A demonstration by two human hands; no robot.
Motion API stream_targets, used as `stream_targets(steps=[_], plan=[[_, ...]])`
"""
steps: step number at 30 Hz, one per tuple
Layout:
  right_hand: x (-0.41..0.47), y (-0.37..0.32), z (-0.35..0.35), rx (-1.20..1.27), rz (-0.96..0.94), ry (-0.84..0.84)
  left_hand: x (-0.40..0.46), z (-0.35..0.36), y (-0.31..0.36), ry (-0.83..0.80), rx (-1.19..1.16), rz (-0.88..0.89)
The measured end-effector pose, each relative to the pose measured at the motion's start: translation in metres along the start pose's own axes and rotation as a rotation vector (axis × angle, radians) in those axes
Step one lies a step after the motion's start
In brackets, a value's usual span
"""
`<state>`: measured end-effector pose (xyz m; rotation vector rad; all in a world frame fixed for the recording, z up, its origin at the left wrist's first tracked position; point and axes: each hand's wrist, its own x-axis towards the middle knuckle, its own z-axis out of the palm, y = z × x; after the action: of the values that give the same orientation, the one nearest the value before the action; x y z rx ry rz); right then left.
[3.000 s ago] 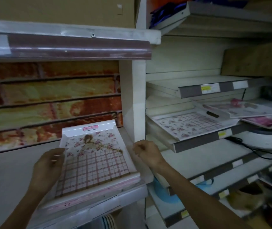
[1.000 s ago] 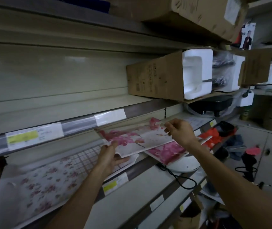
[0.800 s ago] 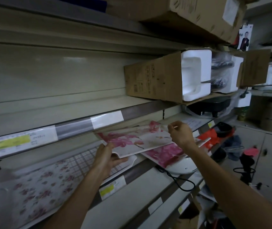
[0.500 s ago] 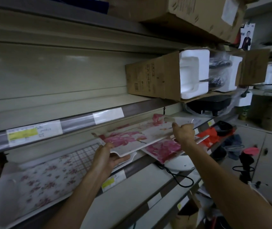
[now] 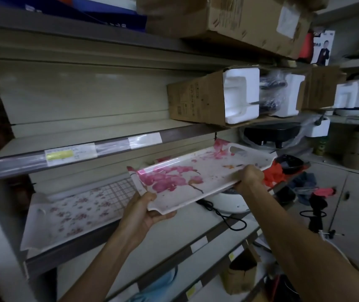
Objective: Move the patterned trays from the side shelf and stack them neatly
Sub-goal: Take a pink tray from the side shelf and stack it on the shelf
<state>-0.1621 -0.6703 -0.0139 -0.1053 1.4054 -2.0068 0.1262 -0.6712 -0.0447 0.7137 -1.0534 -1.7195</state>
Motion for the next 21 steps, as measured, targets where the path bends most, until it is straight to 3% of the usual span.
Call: stream_targets(steps=[4, 9, 14, 18, 21], plan=[[-0.021, -0.001, -0.027, 0.048, -0.037, 0.037, -0.024, 0.0, -0.008, -0.054, 0.085, 0.038], [-0.045, -0.002, -0.063, 0.005, -0.088, 0.097, -0.055, -0.009, -0.01, 0.014, 0.215, 0.054], [-0.072, 0.006, -0.097, -0.125, -0.147, 0.047, -0.082, -0.033, 0.009, 0.294, 0.409, 0.162], [-0.101, 0.013, -0.121, -0.097, -0.089, -0.002, -0.109, -0.046, 0.025, 0.441, 0.818, 0.252], [-0.122, 0.02, -0.13, -0.084, -0.116, -0.086, -0.134, -0.047, 0.035, 0.434, 1.12, 0.304]])
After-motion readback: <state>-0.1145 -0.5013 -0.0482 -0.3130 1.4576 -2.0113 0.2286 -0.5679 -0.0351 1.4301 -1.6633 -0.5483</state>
